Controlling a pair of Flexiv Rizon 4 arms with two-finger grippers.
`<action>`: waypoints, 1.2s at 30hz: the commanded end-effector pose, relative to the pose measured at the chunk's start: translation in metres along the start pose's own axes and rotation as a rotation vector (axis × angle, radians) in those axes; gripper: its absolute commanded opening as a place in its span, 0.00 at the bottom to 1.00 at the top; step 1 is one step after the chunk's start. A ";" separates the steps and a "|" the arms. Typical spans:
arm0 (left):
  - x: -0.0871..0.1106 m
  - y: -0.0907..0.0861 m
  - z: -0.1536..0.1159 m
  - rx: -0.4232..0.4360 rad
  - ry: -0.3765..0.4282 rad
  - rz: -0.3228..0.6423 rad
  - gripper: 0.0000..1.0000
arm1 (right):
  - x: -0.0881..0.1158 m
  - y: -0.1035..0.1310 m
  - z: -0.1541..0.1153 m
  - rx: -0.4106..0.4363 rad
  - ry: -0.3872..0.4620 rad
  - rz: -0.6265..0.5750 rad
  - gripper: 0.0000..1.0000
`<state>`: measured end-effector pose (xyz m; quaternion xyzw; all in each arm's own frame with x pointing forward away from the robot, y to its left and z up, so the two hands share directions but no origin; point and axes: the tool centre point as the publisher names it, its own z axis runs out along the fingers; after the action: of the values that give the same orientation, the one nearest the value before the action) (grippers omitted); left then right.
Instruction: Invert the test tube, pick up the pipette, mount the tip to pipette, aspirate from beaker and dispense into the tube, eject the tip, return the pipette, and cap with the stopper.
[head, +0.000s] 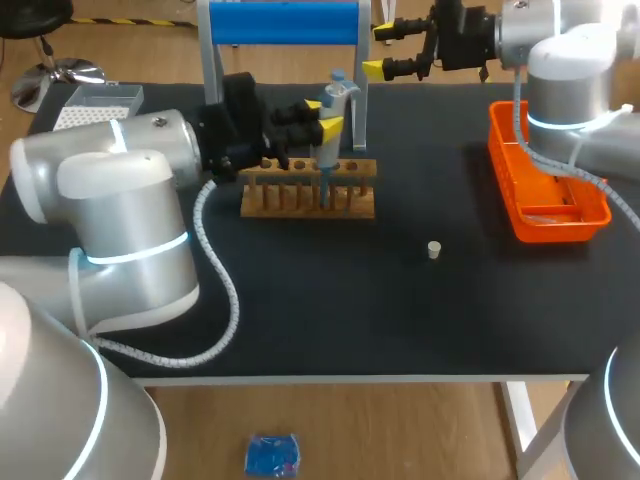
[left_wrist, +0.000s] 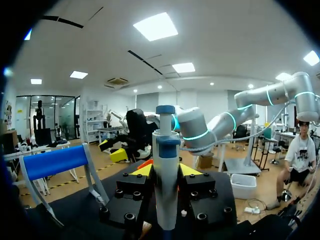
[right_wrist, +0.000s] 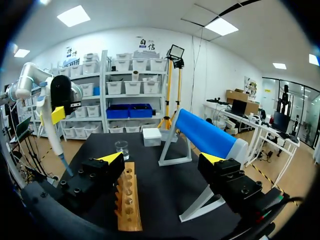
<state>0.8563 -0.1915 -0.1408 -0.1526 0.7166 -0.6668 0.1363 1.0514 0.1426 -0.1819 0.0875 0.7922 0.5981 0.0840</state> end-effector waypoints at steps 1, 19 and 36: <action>-0.032 -0.007 -0.042 -0.041 0.028 -0.007 0.00 | 0.000 0.001 -0.001 0.003 0.001 0.001 1.00; -0.159 0.012 -0.097 -0.103 -0.291 -0.125 0.00 | 0.000 0.001 -0.001 0.003 0.001 0.001 1.00; -0.210 0.004 -0.082 -0.158 -0.451 -0.197 0.00 | 0.000 0.001 -0.001 0.003 0.001 0.001 1.00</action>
<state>1.0056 -0.0228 -0.1423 -0.3675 0.7013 -0.5748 0.2065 1.0515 0.1425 -0.1819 0.0876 0.7922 0.5981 0.0841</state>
